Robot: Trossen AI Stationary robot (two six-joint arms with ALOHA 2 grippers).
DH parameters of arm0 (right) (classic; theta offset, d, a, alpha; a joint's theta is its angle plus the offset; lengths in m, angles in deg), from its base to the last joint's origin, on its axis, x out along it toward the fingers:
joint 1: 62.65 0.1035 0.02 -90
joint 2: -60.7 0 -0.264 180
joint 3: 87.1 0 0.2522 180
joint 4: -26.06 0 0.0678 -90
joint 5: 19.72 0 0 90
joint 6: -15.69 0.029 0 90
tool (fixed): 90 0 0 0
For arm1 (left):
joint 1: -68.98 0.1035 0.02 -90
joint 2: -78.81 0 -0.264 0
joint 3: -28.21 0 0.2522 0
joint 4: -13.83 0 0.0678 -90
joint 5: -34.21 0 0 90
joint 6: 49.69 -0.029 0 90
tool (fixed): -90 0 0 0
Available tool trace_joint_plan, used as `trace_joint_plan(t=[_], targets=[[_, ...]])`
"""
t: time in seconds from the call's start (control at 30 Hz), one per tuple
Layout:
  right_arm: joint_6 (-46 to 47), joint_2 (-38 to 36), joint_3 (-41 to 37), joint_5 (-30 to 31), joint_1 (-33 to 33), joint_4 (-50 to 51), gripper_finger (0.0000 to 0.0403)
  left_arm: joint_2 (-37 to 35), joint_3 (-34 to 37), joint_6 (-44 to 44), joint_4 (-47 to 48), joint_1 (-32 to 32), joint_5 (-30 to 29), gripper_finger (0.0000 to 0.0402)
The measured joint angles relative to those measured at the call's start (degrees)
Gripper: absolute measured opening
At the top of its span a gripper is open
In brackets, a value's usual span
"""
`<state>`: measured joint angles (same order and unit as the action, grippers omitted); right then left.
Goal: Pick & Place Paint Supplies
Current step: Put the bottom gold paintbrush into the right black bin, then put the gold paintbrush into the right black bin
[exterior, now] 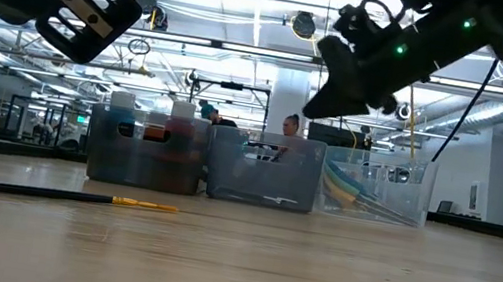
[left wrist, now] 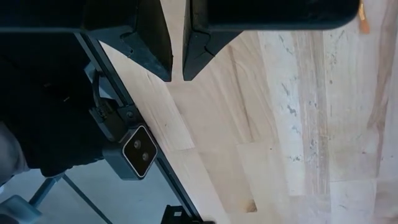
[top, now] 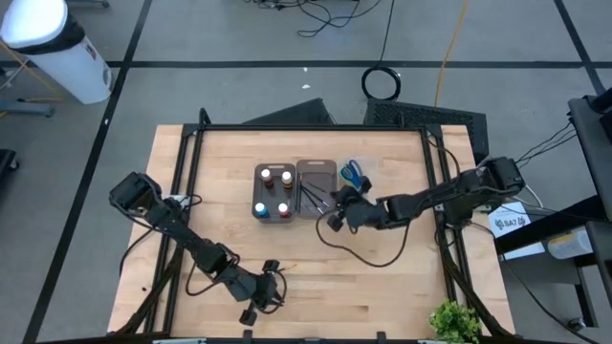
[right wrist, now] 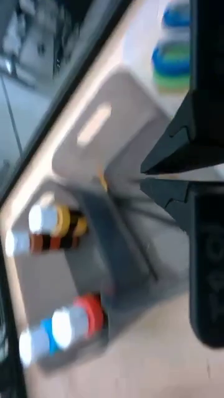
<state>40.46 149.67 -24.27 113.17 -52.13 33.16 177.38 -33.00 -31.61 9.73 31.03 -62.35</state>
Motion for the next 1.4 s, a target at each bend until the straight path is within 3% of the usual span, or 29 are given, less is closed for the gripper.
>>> trace_joint_plan(t=[0.27,0.5,0.73,1.03,1.4], targets=[[-6.32,0.04,-0.57,-13.48,-1.07,-10.00,0.0123,0.00,-0.01,0.06,0.07,0.04,0.00,0.0047],[-12.45,1.01,-0.57,-29.30,3.94,-26.39,0.0188,0.00,-0.01,0.09,0.29,0.02,0.11,0.0047],[-16.07,8.88,-0.45,-30.96,11.33,-37.84,0.0192,0.00,-0.01,2.83,5.25,0.00,-0.73,0.0047],[-16.07,15.72,-0.57,-31.01,12.73,-40.33,0.0172,-1.03,0.06,24.07,30.08,-4.05,-12.01,0.0047],[-15.01,15.96,-0.49,-30.96,11.65,-42.35,0.0171,-1.05,0.01,26.15,31.34,-4.70,-16.55,0.0047]])
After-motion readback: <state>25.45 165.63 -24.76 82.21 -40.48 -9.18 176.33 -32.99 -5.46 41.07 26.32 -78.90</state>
